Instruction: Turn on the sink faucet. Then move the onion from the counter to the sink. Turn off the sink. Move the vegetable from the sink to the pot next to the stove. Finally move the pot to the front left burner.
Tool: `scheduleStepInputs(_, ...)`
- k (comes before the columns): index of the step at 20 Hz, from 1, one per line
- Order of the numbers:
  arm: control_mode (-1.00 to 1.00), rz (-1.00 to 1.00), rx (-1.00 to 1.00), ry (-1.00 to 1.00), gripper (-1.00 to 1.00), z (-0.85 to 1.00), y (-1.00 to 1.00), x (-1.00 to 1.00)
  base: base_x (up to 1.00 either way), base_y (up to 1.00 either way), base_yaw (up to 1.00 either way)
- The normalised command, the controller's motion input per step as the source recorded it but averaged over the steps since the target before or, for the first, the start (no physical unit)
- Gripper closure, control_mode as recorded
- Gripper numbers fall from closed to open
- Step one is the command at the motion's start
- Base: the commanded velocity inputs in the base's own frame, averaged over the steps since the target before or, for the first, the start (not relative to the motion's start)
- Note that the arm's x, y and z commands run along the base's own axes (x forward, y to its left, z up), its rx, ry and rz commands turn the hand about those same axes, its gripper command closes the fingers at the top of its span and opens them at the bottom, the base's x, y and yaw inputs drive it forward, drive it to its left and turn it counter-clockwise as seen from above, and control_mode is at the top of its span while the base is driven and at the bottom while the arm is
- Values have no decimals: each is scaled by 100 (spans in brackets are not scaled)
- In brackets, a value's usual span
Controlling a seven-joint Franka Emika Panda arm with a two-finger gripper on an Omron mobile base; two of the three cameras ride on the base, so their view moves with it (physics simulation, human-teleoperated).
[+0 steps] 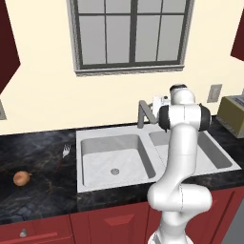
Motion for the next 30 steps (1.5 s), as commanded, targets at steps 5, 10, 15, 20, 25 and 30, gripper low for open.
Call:
scheduleStepInputs(5,-100,-13,0,0,100,0,0,12,0,0,0)
scheduleStepInputs(10,-100,-18,0,0,100,0,-6,1,0,0,0)
scheduleStepInputs(15,-100,-14,0,1,100,0,-26,0,0,0,0)
scheduleStepInputs(20,-100,-5,0,5,100,-9,-25,2,0,0,0)
scheduleStepInputs(25,-100,0,1,1,100,-6,-42,11,0,0,0)
scheduleStepInputs(30,-100,0,2,0,100,-9,-65,6,0,0,0)
